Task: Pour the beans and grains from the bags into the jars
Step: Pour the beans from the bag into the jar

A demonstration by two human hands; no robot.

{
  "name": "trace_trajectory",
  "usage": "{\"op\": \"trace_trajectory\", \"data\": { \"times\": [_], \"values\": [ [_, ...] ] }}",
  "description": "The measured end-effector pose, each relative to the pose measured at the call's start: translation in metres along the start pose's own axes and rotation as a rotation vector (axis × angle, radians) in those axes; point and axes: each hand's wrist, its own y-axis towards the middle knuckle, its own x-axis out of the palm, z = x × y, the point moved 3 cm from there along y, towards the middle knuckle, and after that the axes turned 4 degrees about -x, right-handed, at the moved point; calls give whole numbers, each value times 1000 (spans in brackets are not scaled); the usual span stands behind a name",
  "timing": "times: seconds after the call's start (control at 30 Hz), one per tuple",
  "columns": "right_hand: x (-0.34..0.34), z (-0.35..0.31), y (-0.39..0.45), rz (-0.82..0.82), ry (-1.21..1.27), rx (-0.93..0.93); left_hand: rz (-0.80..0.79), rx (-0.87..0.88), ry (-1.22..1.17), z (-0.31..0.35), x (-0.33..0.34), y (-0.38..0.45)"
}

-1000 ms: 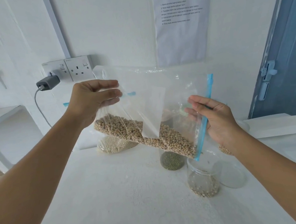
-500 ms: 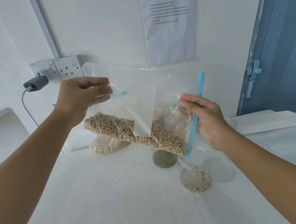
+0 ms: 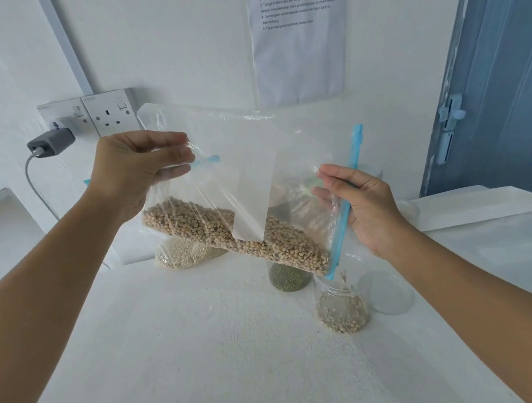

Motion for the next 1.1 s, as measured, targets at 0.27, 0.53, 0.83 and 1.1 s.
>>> {"op": "trace_trajectory", "data": {
  "times": [0.27, 0.53, 0.83, 1.1],
  "values": [
    [-7, 0, 4, -7, 34, 66, 30, -16, 55, 7, 9, -2],
    [-12, -4, 4, -34, 38, 89, 60, 3, 81, 9, 12, 0],
    [-11, -1, 1, 3, 5, 34, -1, 8, 75, 4, 9, 9],
    [-11, 3, 0, 14, -1, 6, -41, 10, 49, 0, 10, 13]
  ]
}}
